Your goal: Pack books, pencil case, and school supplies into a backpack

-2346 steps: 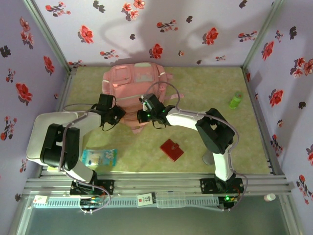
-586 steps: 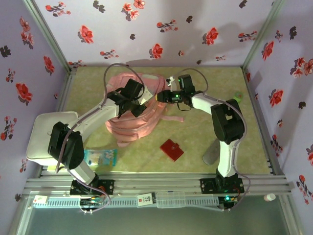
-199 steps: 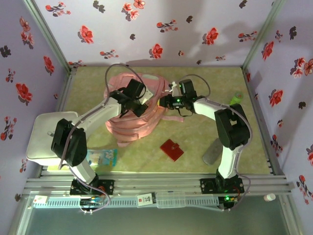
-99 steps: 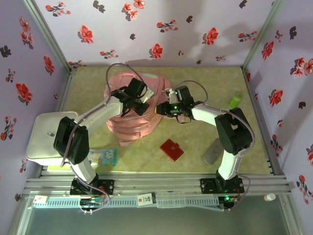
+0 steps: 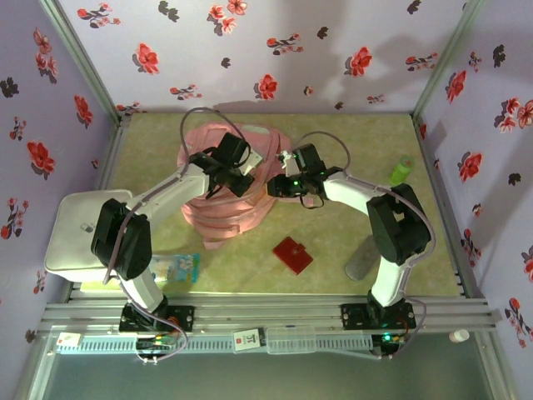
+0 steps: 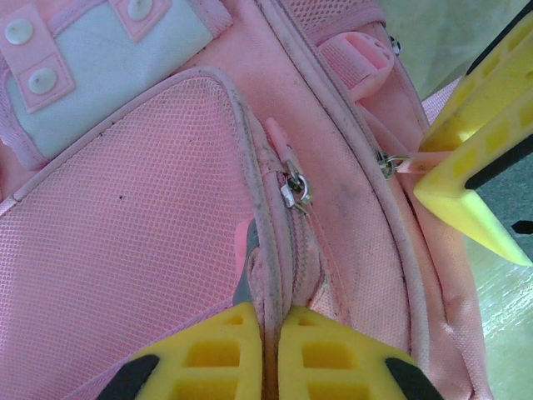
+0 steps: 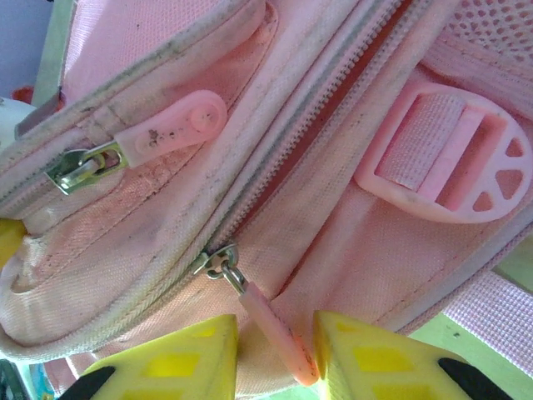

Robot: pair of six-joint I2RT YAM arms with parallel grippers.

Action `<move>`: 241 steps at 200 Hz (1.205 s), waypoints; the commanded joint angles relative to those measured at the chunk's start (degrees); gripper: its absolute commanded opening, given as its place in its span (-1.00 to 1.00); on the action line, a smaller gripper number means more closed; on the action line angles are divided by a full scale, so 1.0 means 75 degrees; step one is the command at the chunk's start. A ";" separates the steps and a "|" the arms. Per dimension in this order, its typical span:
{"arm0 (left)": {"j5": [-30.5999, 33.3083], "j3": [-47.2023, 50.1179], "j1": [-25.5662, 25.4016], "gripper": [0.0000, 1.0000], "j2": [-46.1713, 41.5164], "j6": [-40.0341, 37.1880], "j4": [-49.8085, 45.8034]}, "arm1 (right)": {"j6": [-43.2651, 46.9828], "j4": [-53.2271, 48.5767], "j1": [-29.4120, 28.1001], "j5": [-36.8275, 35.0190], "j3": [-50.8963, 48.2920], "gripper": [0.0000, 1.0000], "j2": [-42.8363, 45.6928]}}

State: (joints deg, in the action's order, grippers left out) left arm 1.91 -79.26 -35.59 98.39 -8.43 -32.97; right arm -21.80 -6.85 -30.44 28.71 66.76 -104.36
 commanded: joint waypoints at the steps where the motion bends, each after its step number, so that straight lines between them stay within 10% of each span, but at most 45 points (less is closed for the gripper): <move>1: -0.0084 -0.0194 0.0093 -0.89 -0.0203 0.0186 0.0575 | 0.0364 -0.0292 -0.0067 -0.0231 0.0284 -0.46 0.0016; 87: -0.0123 -0.0176 0.0117 -0.83 -0.0182 0.0283 0.0533 | 0.0331 0.0083 -0.0067 -0.0570 0.0291 -0.88 0.0075; 139: -0.0129 -0.0110 0.0128 0.00 0.0051 0.0141 0.0582 | 0.0165 0.0333 0.0136 -0.1852 -0.0021 -1.00 0.0586; 241: -0.0516 -0.0117 0.0198 -0.10 0.0787 -0.0445 0.0405 | 0.0200 0.0251 0.0706 -0.2060 0.0451 -1.00 0.0353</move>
State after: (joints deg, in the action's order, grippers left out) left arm -2.42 -79.26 -35.29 102.15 -9.37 -28.29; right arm -20.05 -6.07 -27.24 17.30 67.92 -101.47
